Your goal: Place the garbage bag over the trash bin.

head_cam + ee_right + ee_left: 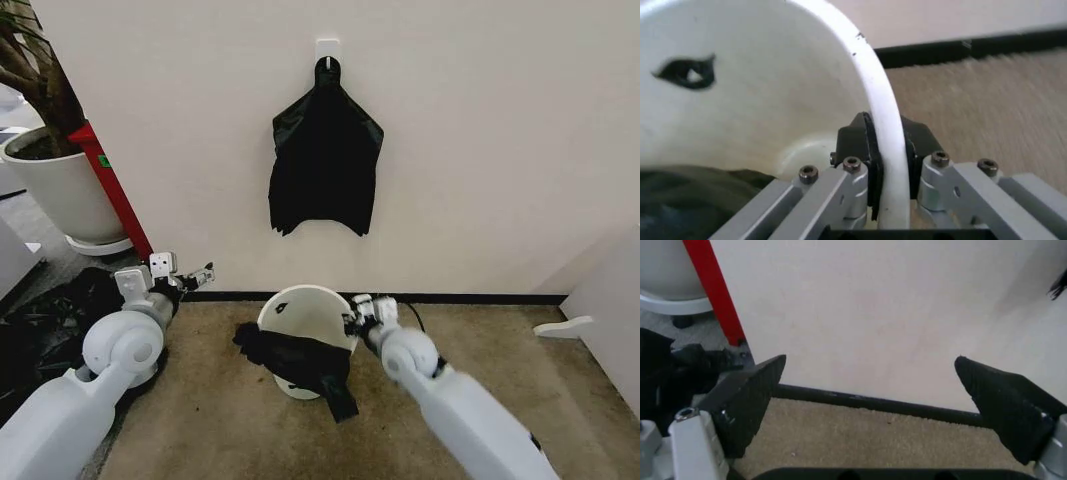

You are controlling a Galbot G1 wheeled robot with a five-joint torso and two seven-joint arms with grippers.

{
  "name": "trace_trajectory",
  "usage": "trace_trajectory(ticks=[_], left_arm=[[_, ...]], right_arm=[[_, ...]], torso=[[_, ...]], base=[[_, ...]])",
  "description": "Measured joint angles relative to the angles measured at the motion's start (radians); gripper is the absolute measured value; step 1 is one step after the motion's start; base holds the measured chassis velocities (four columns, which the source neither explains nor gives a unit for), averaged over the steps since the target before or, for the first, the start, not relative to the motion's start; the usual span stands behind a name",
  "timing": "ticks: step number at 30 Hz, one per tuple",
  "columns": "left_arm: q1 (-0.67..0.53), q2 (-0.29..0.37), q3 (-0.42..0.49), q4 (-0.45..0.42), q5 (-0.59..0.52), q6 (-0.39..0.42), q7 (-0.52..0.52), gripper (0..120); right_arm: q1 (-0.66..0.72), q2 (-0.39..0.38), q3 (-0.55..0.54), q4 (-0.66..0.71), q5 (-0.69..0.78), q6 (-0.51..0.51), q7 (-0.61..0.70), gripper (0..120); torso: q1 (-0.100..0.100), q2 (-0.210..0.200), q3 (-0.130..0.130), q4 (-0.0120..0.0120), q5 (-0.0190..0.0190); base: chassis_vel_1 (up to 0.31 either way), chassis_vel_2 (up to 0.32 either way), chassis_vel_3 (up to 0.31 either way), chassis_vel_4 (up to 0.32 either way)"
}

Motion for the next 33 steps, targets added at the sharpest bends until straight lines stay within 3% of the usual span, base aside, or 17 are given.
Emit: trace_trajectory(ticks=[3,9,16,28,33], left_arm=[[-0.001,-0.002,0.007,0.002,0.000,-0.002,0.000,100],[0.010,-0.009,0.016,-0.012,0.001,-0.003,0.000,100],[0.050,-0.010,0.010,-0.036,0.010,-0.002,-0.001,100],[0.074,-0.022,0.015,-0.043,0.026,0.000,-0.002,100],[0.071,-0.030,0.036,-0.033,0.037,-0.001,-0.002,100]], right_arm=[[-0.058,0.035,0.039,0.064,0.056,0.082,0.152,4],[-0.095,0.124,0.092,0.117,0.112,0.188,0.318,4],[-0.149,0.235,0.121,0.116,0.112,0.255,0.317,4],[-0.192,0.308,0.106,0.027,-0.014,0.323,0.299,4],[-0.202,0.311,0.096,0.023,-0.067,0.318,0.295,19]], torso=[[0.000,0.000,0.000,0.0001,-0.0003],[0.000,0.000,0.000,0.0003,-0.0001],[0.000,0.000,0.000,0.0003,-0.0003],[0.000,0.000,0.000,0.0002,-0.0003],[0.000,0.000,0.000,0.0005,0.0002]], base=[[0.000,0.000,0.000,0.000],[0.000,0.000,0.000,0.000],[0.000,0.000,0.000,0.000],[0.000,0.000,0.000,0.000],[0.000,0.000,0.000,0.000]])
